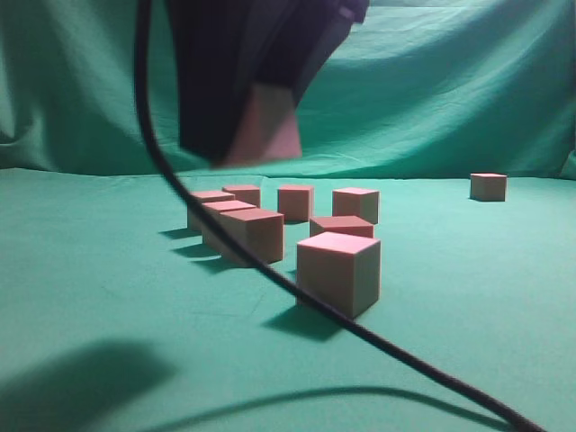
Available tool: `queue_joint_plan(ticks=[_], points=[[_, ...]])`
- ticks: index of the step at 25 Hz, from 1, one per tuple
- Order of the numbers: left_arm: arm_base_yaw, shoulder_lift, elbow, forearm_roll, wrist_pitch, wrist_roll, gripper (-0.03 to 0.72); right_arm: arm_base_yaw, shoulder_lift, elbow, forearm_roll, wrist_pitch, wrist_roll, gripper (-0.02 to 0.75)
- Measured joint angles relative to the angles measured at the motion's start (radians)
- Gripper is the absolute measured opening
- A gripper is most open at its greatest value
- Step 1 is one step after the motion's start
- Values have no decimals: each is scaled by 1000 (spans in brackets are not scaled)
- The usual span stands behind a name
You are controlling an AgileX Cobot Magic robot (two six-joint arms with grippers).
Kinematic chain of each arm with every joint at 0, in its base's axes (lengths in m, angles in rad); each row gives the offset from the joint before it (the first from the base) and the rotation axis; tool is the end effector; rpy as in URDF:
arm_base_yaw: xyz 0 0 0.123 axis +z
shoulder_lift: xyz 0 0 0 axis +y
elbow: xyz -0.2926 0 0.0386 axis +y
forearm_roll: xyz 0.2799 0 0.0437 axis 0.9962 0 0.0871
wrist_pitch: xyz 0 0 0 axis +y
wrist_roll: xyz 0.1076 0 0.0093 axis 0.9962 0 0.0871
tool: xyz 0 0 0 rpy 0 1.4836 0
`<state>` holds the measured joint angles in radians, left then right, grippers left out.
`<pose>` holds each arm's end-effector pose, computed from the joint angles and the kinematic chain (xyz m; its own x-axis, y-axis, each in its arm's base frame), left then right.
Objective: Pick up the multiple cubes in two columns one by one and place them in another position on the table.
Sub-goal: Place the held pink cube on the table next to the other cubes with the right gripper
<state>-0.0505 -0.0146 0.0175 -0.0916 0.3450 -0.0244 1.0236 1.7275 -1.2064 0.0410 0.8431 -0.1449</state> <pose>0.0909 -0.0079 0.1724 -0.2634 -0.0972 -0.9598 0.0515 0.9921 -0.1146 0.1946 0.3258 0.2012 -0.3938 -0.8718 -0.2914 -0.9107 0.4130 -0.0049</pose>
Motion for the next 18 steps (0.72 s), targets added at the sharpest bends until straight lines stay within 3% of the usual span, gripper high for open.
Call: queue_joint_plan(ticks=[5, 18], points=[[0, 0, 0, 0, 0, 0, 0, 0, 70, 0, 66, -44, -109, 261], [0, 0, 0, 0, 0, 0, 0, 0, 152, 0, 72, -89, -201, 261]])
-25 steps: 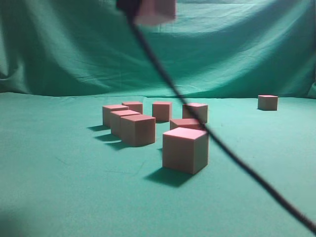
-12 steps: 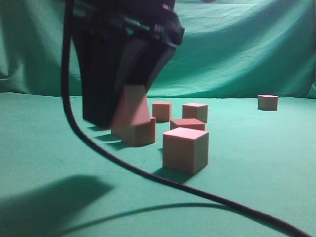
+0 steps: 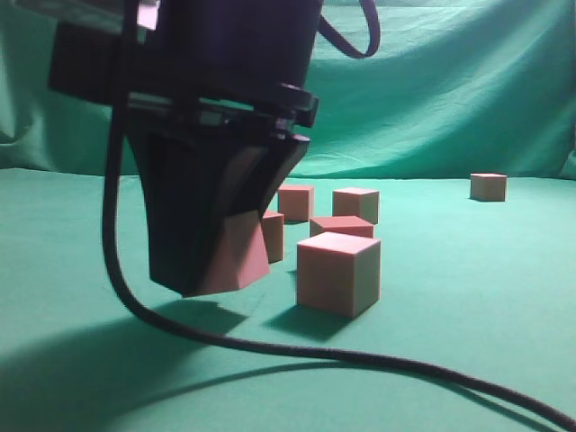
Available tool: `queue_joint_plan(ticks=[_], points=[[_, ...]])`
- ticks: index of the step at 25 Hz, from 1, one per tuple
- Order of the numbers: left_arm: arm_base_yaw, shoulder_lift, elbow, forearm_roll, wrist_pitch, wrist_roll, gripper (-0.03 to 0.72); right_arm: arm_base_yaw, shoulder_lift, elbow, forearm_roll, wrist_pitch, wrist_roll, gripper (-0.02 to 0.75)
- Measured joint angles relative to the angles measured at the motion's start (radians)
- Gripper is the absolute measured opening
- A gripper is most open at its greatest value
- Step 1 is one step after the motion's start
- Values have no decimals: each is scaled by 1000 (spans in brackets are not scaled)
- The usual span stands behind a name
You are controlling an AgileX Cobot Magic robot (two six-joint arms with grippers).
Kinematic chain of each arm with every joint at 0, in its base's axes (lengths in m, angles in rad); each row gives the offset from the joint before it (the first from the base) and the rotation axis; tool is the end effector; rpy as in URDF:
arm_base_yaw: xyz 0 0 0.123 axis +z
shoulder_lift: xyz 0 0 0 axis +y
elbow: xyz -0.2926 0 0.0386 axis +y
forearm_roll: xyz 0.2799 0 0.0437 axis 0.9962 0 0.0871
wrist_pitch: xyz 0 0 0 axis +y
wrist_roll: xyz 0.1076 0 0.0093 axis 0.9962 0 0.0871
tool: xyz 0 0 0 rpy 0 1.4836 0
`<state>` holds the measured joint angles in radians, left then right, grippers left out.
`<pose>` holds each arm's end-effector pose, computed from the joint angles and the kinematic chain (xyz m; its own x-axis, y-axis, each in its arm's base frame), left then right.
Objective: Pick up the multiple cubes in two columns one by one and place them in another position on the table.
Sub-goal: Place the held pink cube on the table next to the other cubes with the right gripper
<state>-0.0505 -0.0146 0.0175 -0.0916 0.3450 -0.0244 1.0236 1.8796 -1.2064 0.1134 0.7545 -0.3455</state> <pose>0.0909 -0.0079 0.1724 -0.2634 -0.0972 -0.9598 0.0515 0.9921 -0.1146 0.1992 0.3430 0.1449 -0.2653 -0.9330 -0.2430 -0.9627 0.2704 0.0127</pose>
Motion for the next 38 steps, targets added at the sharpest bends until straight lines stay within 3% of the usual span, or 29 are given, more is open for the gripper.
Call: queue_joint_plan(ticks=[11, 15, 18, 24, 30, 34, 38], points=[[0, 0, 0, 0, 0, 0, 0, 2, 11, 0, -6, -25, -42, 261], [0, 0, 0, 0, 0, 0, 0, 2, 11, 0, -6, -27, -52, 446], [0, 0, 0, 0, 0, 0, 0, 2, 11, 0, -6, -17, -52, 538], [0, 0, 0, 0, 0, 0, 0, 2, -34, -122, -39, 131, -5, 547], [0, 0, 0, 0, 0, 0, 0, -10, -149, -229, -224, 322, 211, 547], [0, 0, 0, 0, 0, 0, 0, -121, -256, -235, -327, 420, 365, 547], [0, 0, 0, 0, 0, 0, 0, -351, -343, -235, -368, 429, 490, 547]])
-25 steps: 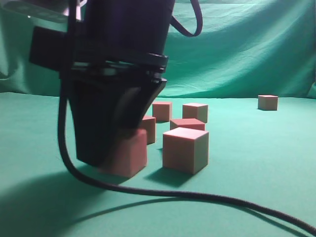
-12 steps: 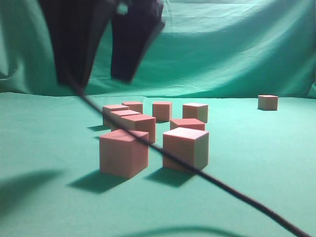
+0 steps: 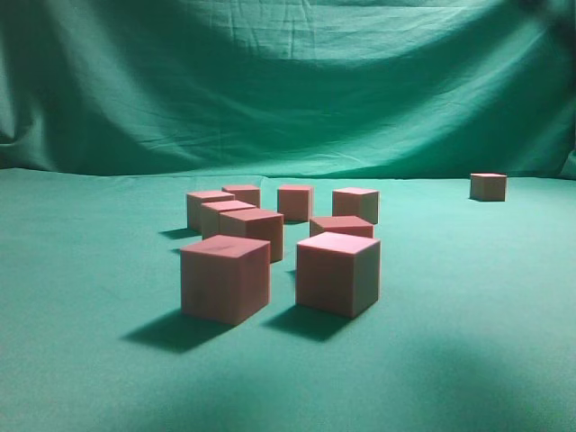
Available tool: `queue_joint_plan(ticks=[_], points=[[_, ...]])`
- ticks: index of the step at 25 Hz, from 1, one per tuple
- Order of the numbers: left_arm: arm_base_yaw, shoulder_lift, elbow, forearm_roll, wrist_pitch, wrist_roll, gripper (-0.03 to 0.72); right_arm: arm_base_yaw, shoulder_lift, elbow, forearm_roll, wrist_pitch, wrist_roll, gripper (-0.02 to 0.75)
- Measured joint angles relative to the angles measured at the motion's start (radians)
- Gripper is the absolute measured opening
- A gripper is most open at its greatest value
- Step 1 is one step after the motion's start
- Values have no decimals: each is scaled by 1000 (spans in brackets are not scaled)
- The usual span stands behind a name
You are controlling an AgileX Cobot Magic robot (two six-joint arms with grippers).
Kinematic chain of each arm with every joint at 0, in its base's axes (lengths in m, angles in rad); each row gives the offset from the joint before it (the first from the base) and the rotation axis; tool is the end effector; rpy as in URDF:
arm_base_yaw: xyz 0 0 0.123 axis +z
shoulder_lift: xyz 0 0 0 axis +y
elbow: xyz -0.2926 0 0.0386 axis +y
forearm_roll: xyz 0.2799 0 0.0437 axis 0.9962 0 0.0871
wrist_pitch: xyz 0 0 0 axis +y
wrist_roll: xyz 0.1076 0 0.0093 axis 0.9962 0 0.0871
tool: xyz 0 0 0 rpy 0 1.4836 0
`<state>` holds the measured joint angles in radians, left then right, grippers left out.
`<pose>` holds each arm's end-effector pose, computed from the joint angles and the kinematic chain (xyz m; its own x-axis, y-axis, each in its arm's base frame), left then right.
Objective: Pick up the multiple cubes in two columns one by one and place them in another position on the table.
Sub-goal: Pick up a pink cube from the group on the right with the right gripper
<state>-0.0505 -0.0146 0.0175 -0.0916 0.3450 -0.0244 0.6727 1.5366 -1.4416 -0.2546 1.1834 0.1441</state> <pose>0.0909 -0.0079 0.1724 -0.2634 -0.0972 -0.9598 0.0515 0.9921 -0.1146 0.2905 0.1992 0.3366 -0.7470 -0.5378 -0.3908 -0.5025 0.8417 -0.1978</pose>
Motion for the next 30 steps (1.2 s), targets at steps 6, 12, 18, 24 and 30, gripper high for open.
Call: queue_joint_plan(ticks=[6, 12, 18, 24, 30], points=[[0, 0, 0, 0, 0, 0, 0, -341, 20, 0, 36, -183, 59, 547], [0, 0, 0, 0, 0, 0, 0, -487, 148, 0, 57, -498, 64, 547], [0, 0, 0, 0, 0, 0, 0, -508, 340, -9, 72, -639, 48, 547], [0, 0, 0, 0, 0, 0, 0, -508, 528, -179, 144, -569, -59, 547], [0, 0, 0, 0, 0, 0, 0, -508, 677, -375, 202, -452, -132, 547]])
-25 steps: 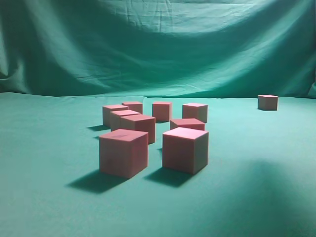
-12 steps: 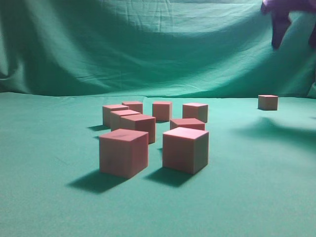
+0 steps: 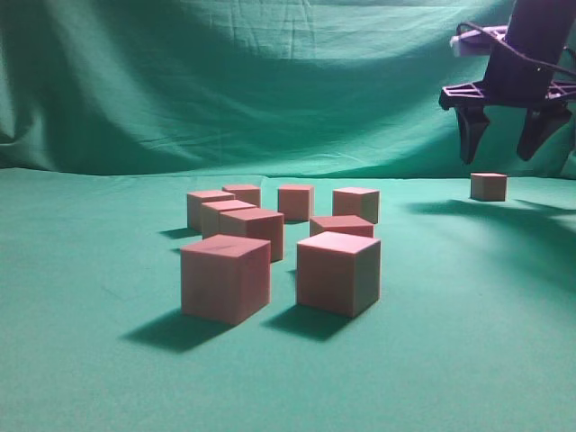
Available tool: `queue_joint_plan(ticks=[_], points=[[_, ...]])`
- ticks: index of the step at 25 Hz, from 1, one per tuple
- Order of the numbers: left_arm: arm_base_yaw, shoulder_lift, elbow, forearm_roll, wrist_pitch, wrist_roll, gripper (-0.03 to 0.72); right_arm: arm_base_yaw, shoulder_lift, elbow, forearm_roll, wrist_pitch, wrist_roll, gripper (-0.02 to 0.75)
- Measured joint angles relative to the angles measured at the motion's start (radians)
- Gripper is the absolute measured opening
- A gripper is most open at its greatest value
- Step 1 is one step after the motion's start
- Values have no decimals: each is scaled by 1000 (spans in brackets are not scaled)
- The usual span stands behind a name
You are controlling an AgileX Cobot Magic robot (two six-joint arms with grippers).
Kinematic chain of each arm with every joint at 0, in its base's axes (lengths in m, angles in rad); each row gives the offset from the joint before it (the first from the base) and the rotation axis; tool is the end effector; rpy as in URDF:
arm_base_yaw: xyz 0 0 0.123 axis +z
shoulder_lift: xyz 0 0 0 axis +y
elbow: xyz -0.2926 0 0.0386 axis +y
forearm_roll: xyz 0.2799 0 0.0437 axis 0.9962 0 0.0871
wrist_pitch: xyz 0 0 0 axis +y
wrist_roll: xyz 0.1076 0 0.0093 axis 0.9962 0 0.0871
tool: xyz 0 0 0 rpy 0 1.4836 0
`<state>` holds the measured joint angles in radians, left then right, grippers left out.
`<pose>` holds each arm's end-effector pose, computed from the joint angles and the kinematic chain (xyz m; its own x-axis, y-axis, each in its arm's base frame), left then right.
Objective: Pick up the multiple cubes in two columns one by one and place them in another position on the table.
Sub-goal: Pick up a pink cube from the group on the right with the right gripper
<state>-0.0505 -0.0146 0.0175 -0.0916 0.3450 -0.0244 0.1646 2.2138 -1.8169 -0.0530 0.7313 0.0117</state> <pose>0.0909 -0.0079 0.1724 -0.2634 -0.0972 -0.9598 0.0515 0.9921 -0.1146 0.5293 0.0840 0.1730 -0.8465 -0.1687 -0.5049 -0.1697 0.9845 -0.0446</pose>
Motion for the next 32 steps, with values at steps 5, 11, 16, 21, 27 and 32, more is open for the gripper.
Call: queue_joint_plan(ticks=[5, 11, 16, 21, 27, 32], points=[[0, 0, 0, 0, 0, 0, 0, -4, 55, -44, 32, 16, -11, 547], [0, 0, 0, 0, 0, 0, 0, -6, 70, -46, 65, 12, -37, 391], [0, 0, 0, 0, 0, 0, 0, -6, 83, -50, 71, 12, -41, 267], [0, 0, 0, 0, 0, 0, 0, -6, 75, -74, 75, 43, -42, 267], [0, 0, 0, 0, 0, 0, 0, 32, -113, -179, 77, 181, -42, 267], [0, 0, 0, 0, 0, 0, 0, 108, -303, -187, 83, 314, -40, 267]])
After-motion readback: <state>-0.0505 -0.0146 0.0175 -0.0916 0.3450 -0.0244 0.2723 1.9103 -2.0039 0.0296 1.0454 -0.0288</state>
